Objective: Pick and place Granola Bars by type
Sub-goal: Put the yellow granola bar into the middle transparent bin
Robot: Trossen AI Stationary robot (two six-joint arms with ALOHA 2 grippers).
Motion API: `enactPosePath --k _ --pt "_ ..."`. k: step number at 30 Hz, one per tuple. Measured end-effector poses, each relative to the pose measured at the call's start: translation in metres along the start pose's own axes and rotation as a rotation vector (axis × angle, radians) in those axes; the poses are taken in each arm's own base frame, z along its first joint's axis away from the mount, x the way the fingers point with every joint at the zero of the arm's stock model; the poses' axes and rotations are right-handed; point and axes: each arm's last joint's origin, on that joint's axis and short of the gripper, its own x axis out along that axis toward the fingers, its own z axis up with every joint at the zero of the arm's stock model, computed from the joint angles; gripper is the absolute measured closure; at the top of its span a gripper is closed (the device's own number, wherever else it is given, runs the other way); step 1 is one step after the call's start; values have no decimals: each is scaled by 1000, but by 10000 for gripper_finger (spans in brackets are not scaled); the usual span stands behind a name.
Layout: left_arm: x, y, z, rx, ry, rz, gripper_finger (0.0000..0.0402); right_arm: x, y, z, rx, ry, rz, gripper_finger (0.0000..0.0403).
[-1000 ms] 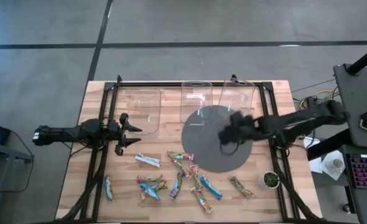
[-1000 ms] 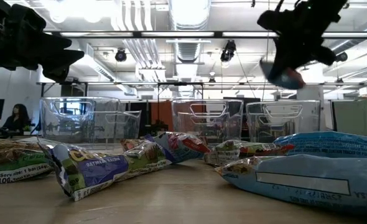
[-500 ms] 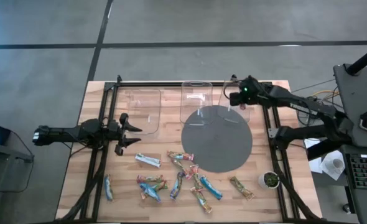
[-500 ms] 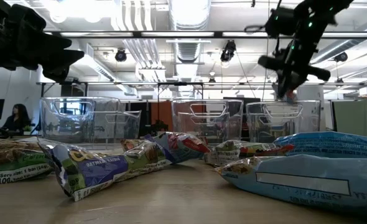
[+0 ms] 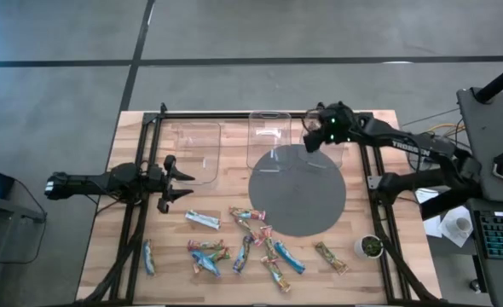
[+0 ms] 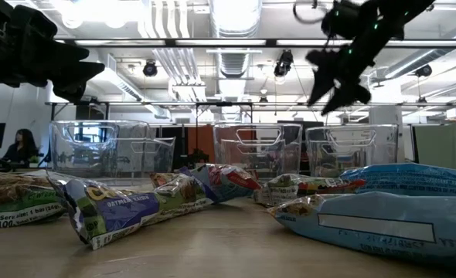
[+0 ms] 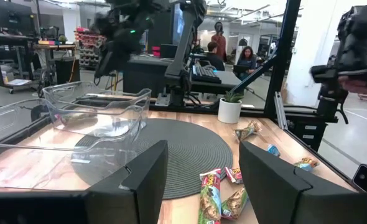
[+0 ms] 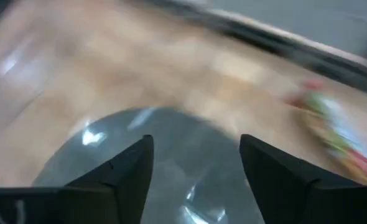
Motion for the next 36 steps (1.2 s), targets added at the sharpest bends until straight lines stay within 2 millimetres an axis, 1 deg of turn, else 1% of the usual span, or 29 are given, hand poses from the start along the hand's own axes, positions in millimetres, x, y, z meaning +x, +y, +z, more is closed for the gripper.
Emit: enactPosePath --k 4,7,12,15,17,19,21,25,27,29,32,36 --pt "0 0 0 0 0 0 221 -13 20 -13 -157 27 75 164" --pt "0 0 0 0 0 0 221 -19 30 -24 -217 74 105 168" --pt "0 0 0 0 -2 4 221 -25 46 -36 -149 136 182 174" --pt "0 0 0 0 -5 16 221 -28 55 -46 -52 221 237 174" --pt "0 1 2 0 -22 45 221 -31 62 -54 0 271 255 174" --pt "0 2 3 -19 -38 58 221 -34 70 -61 23 284 251 174" --pt "0 1 7 -162 -73 44 221 -34 76 -66 51 275 224 174" --pt "0 0 12 -572 -133 3 221 -34 83 -73 135 240 167 175" --pt "0 0 13 -712 -143 -9 221 -34 86 -75 159 234 162 175" --pt "0 0 13 -772 -145 -11 221 -35 87 -75 181 223 156 175" --pt "-1 1 13 -783 -157 5 221 -35 87 -74 212 192 142 175" --pt "-1 4 14 -798 -215 103 221 -35 89 -72 224 158 157 175"
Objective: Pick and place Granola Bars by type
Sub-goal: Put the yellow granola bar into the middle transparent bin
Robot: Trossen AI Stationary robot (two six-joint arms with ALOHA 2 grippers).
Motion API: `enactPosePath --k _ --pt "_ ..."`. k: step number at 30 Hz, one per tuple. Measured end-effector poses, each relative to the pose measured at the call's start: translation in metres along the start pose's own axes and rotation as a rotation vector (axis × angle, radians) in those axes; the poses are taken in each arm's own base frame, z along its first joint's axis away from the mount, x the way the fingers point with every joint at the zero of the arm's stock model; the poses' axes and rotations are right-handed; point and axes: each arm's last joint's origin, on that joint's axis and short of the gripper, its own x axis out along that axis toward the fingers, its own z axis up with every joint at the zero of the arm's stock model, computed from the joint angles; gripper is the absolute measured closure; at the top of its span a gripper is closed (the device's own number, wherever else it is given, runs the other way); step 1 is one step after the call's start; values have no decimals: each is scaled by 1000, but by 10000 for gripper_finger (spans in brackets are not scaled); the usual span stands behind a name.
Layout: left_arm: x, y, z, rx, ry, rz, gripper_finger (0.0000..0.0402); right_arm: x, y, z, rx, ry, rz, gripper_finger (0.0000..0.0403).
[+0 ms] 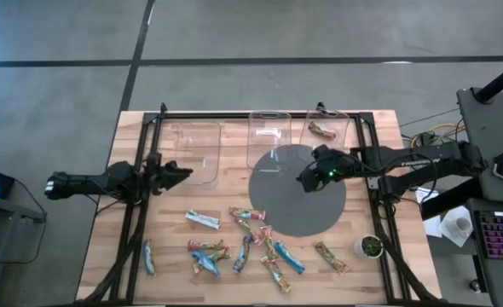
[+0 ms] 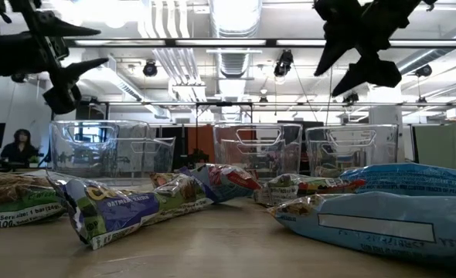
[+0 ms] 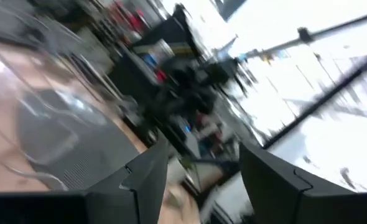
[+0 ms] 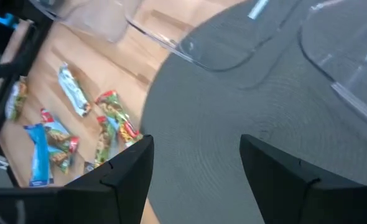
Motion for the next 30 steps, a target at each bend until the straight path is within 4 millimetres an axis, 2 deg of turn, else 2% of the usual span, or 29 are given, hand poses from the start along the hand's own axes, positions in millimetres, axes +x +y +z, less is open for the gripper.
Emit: enactPosePath --k 5,12,20,25,30 --pt "0 2 3 -42 -104 75 221 0 3 1 5 -2 40 175" --pt "0 3 4 -37 -135 101 221 -2 9 -11 5 155 118 175" --pt "0 3 4 -41 -134 103 221 -14 9 -58 -28 399 7 175" --pt "0 3 4 -40 -132 106 221 -21 10 -91 -90 485 5 175" --pt "0 5 3 -30 -120 122 221 -11 9 -122 -173 547 -14 175"
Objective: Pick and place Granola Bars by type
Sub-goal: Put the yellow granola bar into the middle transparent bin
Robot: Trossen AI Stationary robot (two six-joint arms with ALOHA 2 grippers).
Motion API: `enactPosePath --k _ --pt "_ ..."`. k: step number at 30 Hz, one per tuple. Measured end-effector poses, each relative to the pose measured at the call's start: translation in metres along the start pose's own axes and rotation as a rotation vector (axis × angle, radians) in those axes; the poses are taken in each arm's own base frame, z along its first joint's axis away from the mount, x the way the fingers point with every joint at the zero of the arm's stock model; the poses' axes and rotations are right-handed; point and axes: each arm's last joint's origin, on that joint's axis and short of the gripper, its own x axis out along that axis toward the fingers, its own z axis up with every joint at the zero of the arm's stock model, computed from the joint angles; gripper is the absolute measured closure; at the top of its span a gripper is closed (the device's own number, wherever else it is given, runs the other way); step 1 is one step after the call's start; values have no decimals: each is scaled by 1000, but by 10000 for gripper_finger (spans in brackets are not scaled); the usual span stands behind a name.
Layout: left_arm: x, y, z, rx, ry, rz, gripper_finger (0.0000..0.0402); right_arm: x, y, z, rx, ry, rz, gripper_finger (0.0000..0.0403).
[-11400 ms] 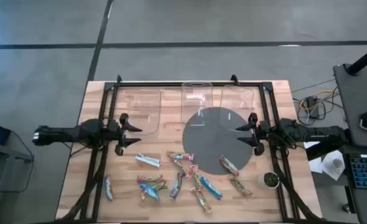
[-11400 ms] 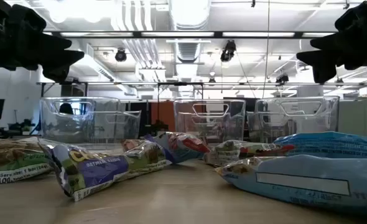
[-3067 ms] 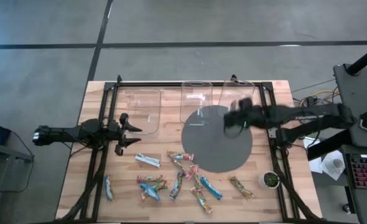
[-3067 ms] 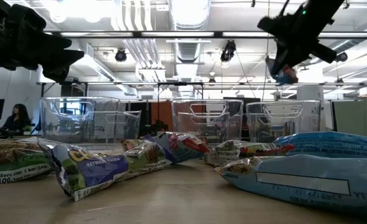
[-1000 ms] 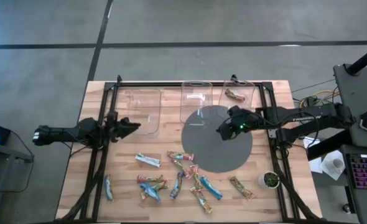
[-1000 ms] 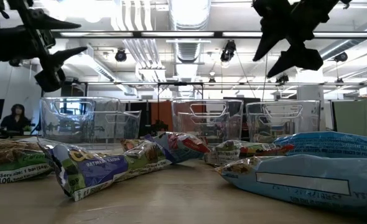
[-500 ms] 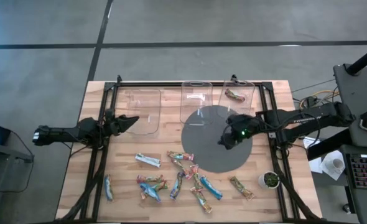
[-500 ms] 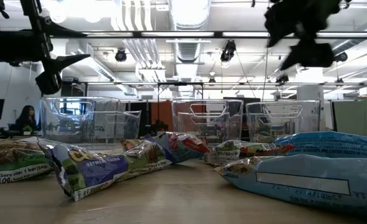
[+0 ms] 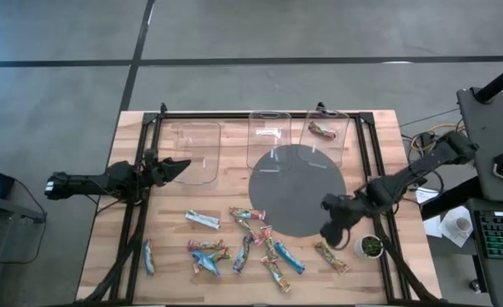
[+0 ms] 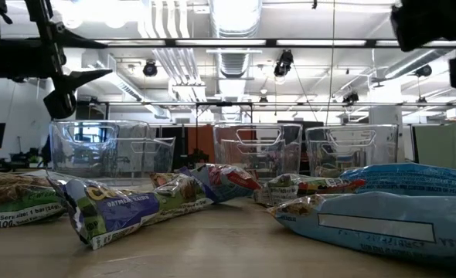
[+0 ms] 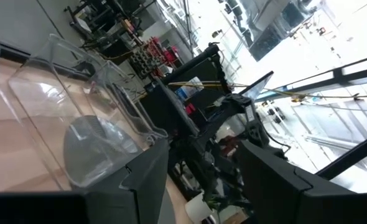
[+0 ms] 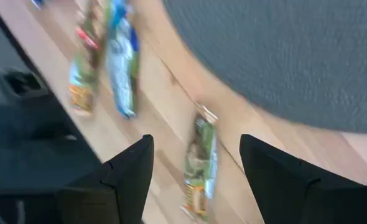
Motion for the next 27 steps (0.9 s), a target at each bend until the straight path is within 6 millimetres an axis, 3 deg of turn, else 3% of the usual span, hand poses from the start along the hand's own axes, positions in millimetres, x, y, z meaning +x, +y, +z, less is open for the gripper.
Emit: enactPosePath --k 9,15,21,27 --pt "0 2 -2 1 16 20 221 56 13 -16 -7 162 -159 178" --pt "0 2 -2 1 16 21 221 74 27 -31 -72 176 -207 179" --pt "0 2 -2 3 17 24 221 93 27 -55 -48 235 -289 179" --pt "0 3 -2 3 5 35 221 107 25 -62 13 230 -351 179"
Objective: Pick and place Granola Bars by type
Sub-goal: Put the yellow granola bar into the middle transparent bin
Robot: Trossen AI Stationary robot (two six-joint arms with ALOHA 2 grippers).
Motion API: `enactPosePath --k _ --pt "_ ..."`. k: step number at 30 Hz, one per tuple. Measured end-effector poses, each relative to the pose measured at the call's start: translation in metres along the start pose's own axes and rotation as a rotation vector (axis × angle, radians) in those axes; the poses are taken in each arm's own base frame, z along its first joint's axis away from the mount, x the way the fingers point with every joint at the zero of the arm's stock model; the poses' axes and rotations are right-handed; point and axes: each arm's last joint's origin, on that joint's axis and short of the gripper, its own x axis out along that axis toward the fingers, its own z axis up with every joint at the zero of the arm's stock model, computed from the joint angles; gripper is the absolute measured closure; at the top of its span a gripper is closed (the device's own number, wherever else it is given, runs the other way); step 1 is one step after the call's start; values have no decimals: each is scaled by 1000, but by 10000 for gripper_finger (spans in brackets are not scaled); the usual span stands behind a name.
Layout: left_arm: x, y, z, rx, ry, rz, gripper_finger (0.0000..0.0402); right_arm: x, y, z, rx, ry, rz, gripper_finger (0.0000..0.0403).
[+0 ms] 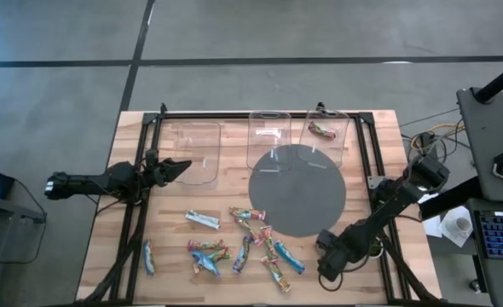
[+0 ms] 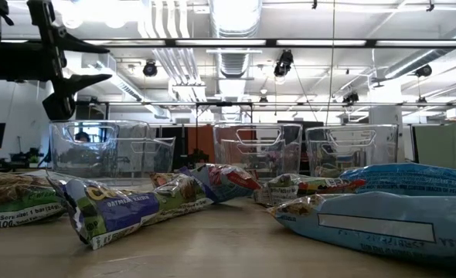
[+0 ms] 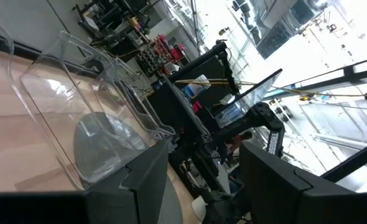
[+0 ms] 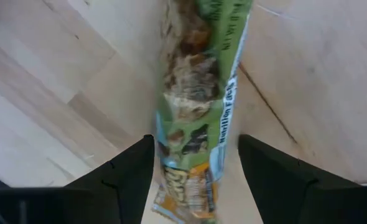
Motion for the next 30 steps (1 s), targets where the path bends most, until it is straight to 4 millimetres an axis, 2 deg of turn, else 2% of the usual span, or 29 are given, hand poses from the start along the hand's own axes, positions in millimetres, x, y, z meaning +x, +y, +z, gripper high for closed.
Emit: enactPosePath --k 6,13,16,19,23,26,30 --pt "0 0 0 0 0 2 221 3 0 1 5 0 -10 193" --pt "0 0 0 -5 -11 10 221 -2 -3 1 -16 -20 -9 299" --pt "0 0 0 -9 -12 11 221 -10 0 1 -23 -75 55 340" --pt "0 0 0 -10 -13 10 221 -25 -2 6 19 -156 98 359" --pt "0 0 0 -26 -13 10 221 -54 -11 22 113 -326 164 356" --pt "0 0 0 -27 -13 10 221 -80 -23 43 170 -481 203 348" --pt "0 0 0 -27 -13 11 221 -118 -46 82 239 -687 254 346"
